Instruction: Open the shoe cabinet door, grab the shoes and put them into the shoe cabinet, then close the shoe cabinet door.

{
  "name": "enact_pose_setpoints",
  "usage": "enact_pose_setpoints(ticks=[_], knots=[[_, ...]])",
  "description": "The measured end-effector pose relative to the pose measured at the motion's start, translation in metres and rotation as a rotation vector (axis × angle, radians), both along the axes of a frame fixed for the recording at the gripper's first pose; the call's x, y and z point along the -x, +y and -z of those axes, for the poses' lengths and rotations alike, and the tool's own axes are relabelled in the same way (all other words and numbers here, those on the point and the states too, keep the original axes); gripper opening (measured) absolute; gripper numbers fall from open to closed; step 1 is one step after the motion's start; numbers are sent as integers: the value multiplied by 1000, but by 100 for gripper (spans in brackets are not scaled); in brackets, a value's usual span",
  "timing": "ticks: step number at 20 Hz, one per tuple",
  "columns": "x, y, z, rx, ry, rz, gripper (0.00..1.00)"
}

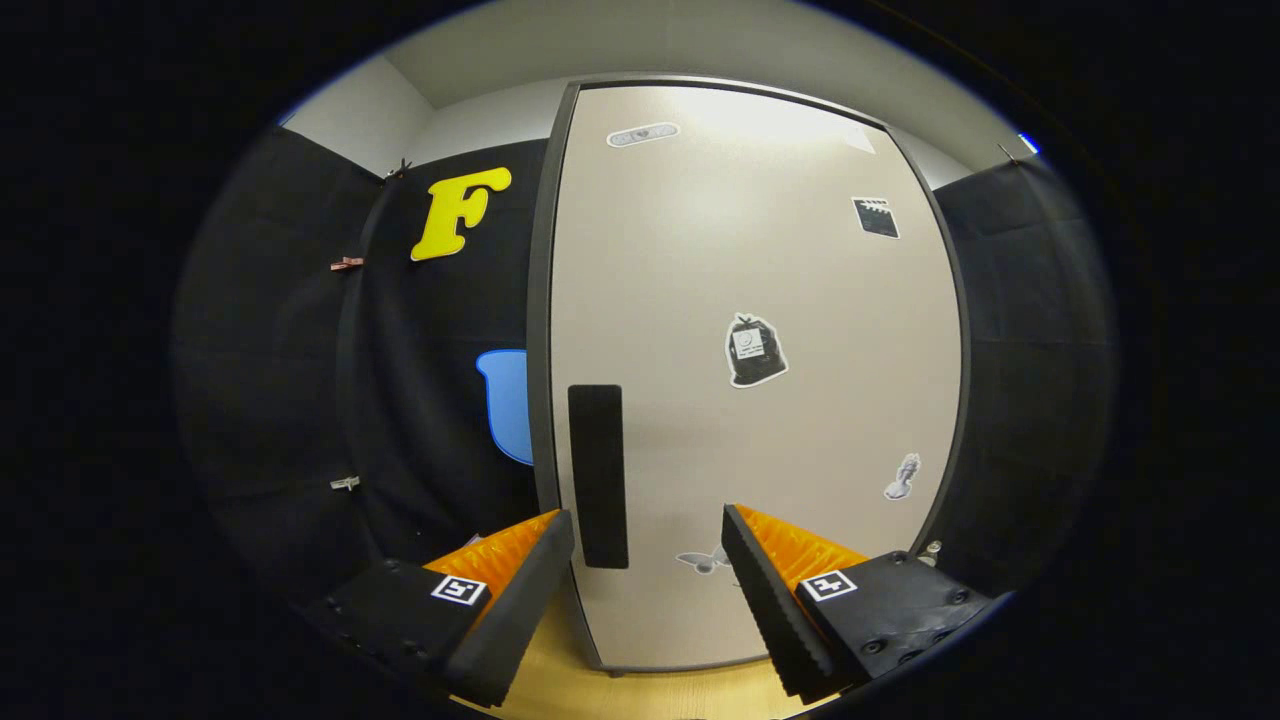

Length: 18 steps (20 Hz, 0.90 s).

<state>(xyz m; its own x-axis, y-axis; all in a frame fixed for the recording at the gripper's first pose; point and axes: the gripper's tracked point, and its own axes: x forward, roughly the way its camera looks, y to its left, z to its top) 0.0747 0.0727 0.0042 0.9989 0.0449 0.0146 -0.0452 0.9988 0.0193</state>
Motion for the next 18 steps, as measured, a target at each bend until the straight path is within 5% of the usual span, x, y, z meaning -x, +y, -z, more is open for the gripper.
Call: enact_pose_setpoints(ticks=[9,12,18], knots=[[-42,18,0,-7,11,11,97],[-46,17,1,-16,17,26,83],[-54,18,6,-7,30,39,82]])
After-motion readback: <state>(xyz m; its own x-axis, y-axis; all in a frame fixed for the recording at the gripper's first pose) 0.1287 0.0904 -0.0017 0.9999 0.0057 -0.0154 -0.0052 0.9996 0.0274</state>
